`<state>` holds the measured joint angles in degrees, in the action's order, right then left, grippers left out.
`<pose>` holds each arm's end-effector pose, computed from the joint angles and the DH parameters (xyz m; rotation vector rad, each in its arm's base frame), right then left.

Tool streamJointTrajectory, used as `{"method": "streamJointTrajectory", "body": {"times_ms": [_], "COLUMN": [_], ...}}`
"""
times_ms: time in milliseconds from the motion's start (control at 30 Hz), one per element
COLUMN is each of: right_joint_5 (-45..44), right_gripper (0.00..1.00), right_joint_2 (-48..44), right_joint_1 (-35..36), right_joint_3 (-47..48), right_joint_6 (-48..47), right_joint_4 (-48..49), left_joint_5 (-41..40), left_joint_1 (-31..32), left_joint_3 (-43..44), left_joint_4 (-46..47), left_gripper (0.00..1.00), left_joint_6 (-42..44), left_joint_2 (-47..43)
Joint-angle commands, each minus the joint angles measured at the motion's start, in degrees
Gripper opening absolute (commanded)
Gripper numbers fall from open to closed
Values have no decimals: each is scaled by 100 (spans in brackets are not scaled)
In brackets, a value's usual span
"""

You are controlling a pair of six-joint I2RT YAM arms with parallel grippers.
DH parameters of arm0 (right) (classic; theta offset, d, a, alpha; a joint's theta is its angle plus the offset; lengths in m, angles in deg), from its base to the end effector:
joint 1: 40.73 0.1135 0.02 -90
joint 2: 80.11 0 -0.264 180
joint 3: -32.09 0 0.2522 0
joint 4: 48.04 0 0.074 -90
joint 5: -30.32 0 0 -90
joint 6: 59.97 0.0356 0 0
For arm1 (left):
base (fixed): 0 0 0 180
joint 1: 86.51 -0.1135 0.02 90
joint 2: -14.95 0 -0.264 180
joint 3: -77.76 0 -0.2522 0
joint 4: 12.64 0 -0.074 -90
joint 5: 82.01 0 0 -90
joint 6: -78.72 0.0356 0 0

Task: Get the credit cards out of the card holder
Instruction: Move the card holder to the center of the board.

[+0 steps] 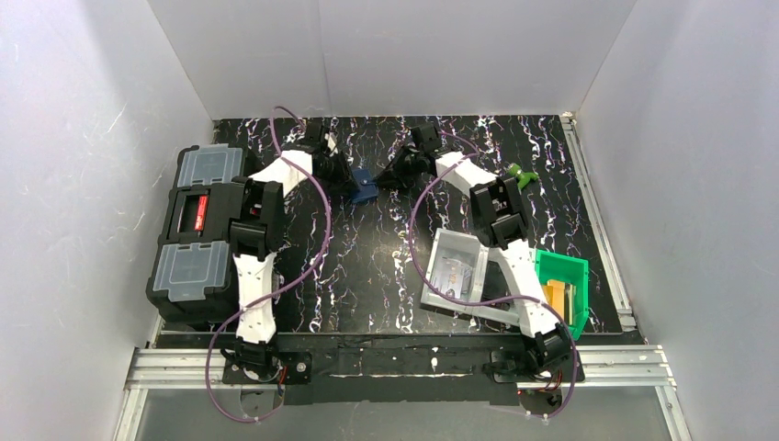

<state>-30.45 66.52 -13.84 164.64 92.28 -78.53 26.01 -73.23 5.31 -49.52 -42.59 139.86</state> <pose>0.4915 0.2688 0.1236 0.5260 2.5971 1.2632 0.4596 -0.1198 0.1672 -0.2754 2.5829 -0.6981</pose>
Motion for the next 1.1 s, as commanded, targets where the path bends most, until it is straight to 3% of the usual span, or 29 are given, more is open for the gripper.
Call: {"method": "streamJointTrajectory", "body": {"times_ms": [0, 233, 367, 567, 833, 1067], "right_joint_5": [-236, -557, -956, -1807, -2518, -3206], "right_gripper": [13, 11, 13, 28, 34, 36], "right_joint_2": [-954, -2436, -3015, -3401, -3749, -3395], "right_joint_1": [382, 876, 1205, 1264, 1859, 2703], "right_joint_3": [-1386, -3707, -4293, -3941, -3555, -3043], "right_joint_6": [-866, -1004, -1188, -1774, -2370, -3043], "right_joint_4": [-547, -125, -248, -1108, -1687, -2011], "left_joint_5": [-107, -535, -715, -1091, -1882, -1296], "left_joint_1": [370, 838, 878, 891, 829, 528], "left_joint_3": [-1100, -2739, -3421, -3628, -3661, -4486], "left_joint_4": [-516, -458, -538, -1091, -2039, -1672], "left_gripper": [29, 28, 29, 36, 45, 40], "left_joint_6": [-217, -637, -759, -698, -823, -1229], "left_joint_2": [-929, -2481, -3500, -4689, -5450, -5610]}}
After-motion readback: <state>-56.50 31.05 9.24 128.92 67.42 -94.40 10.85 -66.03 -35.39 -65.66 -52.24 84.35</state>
